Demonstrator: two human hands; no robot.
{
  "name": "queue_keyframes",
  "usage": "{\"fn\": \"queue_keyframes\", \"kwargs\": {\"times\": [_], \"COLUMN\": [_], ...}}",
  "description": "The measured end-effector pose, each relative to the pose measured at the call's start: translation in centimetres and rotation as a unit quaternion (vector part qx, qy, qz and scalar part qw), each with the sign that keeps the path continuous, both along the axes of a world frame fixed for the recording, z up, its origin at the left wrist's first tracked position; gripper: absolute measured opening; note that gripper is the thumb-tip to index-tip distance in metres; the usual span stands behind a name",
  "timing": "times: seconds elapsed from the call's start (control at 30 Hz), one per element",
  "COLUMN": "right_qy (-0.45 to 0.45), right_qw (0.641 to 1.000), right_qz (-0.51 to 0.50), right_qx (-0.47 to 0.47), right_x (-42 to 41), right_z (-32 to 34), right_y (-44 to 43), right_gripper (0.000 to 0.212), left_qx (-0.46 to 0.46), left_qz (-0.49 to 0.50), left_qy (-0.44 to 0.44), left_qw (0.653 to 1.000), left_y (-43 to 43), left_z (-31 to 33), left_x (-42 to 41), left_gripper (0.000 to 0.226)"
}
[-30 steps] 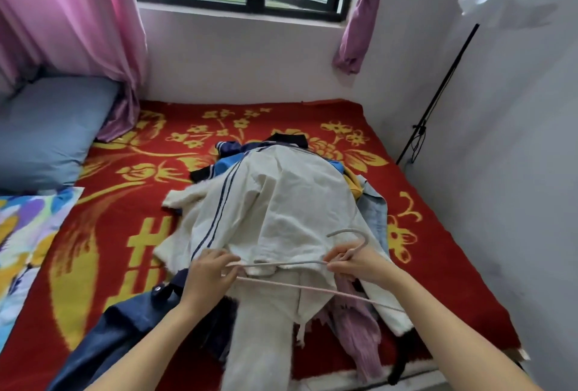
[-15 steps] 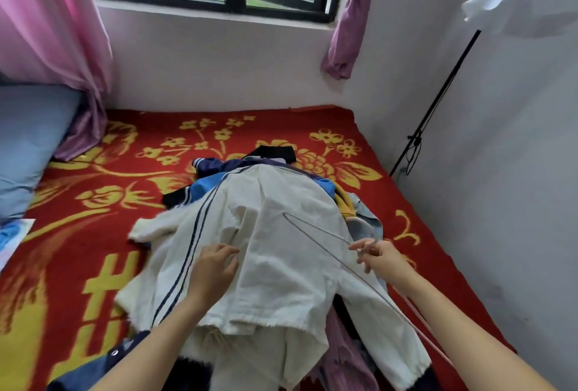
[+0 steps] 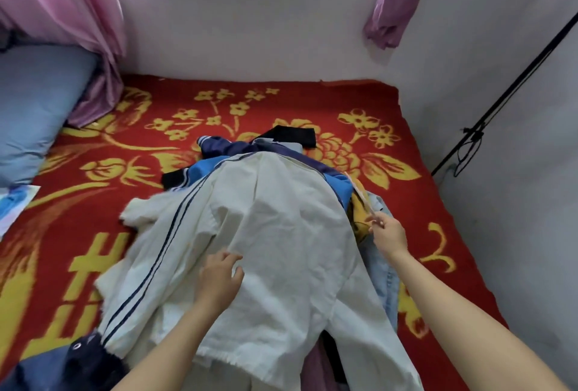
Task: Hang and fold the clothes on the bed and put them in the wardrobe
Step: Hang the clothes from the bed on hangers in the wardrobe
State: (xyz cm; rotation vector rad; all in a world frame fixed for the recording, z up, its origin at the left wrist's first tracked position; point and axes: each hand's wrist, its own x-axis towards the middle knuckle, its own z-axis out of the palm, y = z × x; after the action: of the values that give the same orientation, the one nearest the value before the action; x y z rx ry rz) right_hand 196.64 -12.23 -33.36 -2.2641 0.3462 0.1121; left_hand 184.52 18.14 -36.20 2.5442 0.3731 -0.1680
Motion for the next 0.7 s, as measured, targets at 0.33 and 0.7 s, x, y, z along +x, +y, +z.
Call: {"fn": "queue_keyframes", "kwargs": {"times": [0.33,0.7], "right_qy": [0.029,0.149], "right_qw": [0.998,0.988], "right_qz": [-0.044,-0.032], "right_qx": [-0.041,0.031], "right_x": [7.6,9.0], "right_z": [-7.5,-11.8], "right_y": [2.1,5.5], "right_gripper": [0.023,0.034], "left_qx": [0.076,0.079], "left_qz": [-0.024,0.017], "left_qy": [0.036,0.062], "left_qw": [0.996,0.995], "left_y": [0.7,5.2], "left_z": [-2.1,-2.5], "left_x": [3.3,0.3], "left_gripper": [0.045,0.037]}}
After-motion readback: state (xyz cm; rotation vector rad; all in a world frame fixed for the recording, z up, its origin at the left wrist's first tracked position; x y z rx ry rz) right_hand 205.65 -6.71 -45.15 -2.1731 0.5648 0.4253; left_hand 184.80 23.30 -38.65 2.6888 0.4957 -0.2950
